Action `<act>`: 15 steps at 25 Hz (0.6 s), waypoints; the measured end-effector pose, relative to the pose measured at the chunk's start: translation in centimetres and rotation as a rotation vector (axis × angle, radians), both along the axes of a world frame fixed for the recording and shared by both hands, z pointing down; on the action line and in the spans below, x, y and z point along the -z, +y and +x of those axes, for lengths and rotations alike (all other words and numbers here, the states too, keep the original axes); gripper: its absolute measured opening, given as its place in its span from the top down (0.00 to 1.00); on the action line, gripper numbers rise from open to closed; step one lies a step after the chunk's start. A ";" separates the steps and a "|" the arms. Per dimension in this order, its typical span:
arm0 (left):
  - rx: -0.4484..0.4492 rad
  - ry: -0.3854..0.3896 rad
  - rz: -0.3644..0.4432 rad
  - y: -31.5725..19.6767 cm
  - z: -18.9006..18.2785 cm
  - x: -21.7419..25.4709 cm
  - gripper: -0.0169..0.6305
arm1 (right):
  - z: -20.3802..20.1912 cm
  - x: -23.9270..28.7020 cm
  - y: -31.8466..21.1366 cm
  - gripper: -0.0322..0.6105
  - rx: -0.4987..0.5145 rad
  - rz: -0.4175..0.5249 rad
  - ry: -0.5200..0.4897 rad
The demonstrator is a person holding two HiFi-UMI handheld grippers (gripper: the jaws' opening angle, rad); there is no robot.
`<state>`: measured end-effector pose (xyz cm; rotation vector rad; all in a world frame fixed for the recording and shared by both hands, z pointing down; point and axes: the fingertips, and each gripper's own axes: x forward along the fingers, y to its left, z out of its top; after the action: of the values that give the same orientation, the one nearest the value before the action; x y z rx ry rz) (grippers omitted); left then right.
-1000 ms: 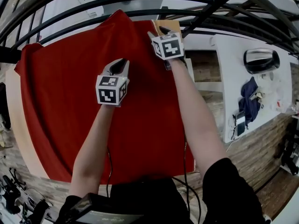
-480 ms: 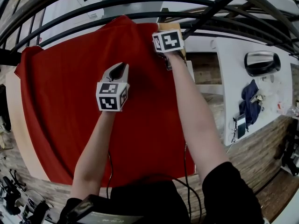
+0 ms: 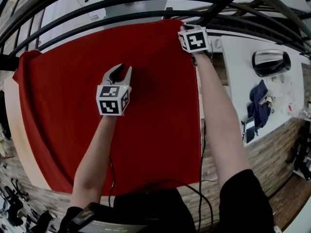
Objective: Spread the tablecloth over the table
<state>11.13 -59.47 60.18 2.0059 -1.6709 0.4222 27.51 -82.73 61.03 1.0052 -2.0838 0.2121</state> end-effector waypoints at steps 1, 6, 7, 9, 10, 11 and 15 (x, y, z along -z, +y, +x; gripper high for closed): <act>-0.001 -0.007 -0.002 0.0 0.1 -0.1 0.83 | 0.3 -0.4 0.0 0.92 0.013 -0.003 0.020; -0.002 -0.015 0.002 0.2 0.0 -0.1 0.82 | 3.2 -1.1 1.3 0.71 -0.032 0.017 0.005; 0.007 -0.016 0.010 0.6 -0.2 0.0 0.82 | 3.1 -0.8 2.5 0.71 -0.013 0.029 -0.054; 0.020 -0.027 0.030 1.8 -0.4 0.3 0.82 | 3.5 -0.4 5.6 0.73 0.026 0.045 -0.115; 0.021 -0.036 0.033 2.5 -0.2 0.4 0.82 | 3.7 -0.3 7.3 0.80 0.046 0.042 -0.140; 0.021 -0.047 0.030 3.3 0.0 0.5 0.82 | 3.8 -0.2 9.0 0.92 0.069 0.032 -0.167; 0.024 -0.075 -0.015 6.5 1.5 0.4 0.83 | 3.7 -1.4 13.6 0.94 0.155 -0.020 -0.160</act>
<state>12.64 -53.01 59.82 1.9795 -1.7296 0.5060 31.23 -69.10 62.41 0.8335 -2.2888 0.2403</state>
